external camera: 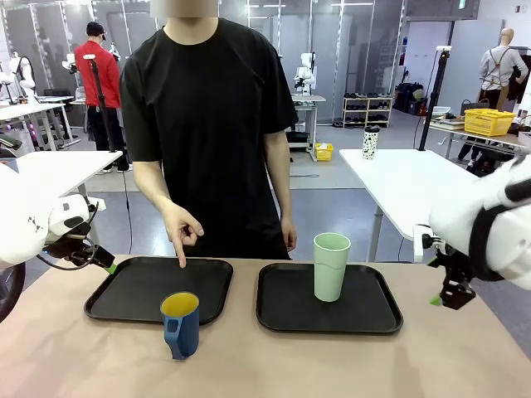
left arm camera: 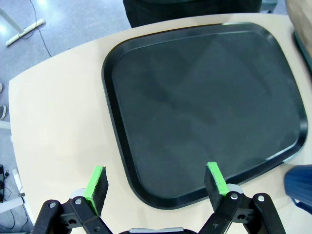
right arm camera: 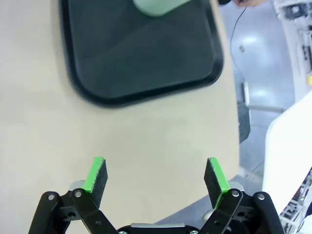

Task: Sort and store the cups by type.
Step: Pick up the Handle plastic cup and place it into the empty Flat Tray.

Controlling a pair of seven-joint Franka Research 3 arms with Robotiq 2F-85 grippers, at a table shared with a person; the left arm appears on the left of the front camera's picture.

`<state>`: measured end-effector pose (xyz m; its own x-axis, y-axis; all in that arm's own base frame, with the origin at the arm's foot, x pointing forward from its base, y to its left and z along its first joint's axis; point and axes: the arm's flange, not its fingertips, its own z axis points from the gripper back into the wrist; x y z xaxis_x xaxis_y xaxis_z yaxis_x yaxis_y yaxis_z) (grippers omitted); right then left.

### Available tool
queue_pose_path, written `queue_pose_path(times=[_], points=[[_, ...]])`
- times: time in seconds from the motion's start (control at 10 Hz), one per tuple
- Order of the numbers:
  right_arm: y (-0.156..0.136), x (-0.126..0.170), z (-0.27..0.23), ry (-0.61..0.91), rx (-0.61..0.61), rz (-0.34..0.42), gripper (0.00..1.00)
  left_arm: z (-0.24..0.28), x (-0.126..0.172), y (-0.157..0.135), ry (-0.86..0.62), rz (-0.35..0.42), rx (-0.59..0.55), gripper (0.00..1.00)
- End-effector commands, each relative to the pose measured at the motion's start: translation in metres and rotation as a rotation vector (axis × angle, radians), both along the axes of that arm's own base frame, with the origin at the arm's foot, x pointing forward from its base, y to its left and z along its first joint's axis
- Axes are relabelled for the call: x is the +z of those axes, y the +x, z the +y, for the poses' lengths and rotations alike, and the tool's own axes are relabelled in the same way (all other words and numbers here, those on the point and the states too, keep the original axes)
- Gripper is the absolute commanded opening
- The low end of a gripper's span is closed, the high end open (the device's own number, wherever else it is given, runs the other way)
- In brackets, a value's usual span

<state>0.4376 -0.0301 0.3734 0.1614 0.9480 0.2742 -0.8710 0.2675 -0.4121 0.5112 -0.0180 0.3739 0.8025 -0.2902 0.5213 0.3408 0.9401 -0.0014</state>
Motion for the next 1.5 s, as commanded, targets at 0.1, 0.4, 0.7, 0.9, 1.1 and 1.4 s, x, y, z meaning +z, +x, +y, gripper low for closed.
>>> queue_pose_path(times=[0.1, 0.4, 0.7, 0.9, 1.1, 1.4], points=[[-0.013, 0.033, -0.007, 0.026, -0.01, 0.084, 1.0, 0.0, 0.003, -0.002, -0.001, -0.008, -0.004, 1.0], [-0.003, 0.004, -0.007, -0.021, -0.017, 0.037, 1.0, 0.0, 0.003, -0.002, -0.001, -0.008, -0.004, 1.0], [-0.003, 0.004, -0.007, -0.021, -0.017, 0.037, 1.0, 0.016, 0.016, -0.006, 0.228, 0.087, -0.26, 1.0], [-0.003, 0.004, -0.007, -0.021, -0.017, 0.037, 1.0, 0.018, 0.027, -0.024, 0.453, 0.119, -0.562, 1.0], [-0.003, 0.004, -0.007, -0.021, -0.017, 0.037, 1.0, 0.012, 0.033, -0.042, 0.523, 0.071, -0.775, 1.0], [-0.003, 0.004, -0.007, -0.021, -0.017, 0.037, 1.0, -0.002, 0.027, -0.064, 0.47, 0.094, -1.07, 1.0]])
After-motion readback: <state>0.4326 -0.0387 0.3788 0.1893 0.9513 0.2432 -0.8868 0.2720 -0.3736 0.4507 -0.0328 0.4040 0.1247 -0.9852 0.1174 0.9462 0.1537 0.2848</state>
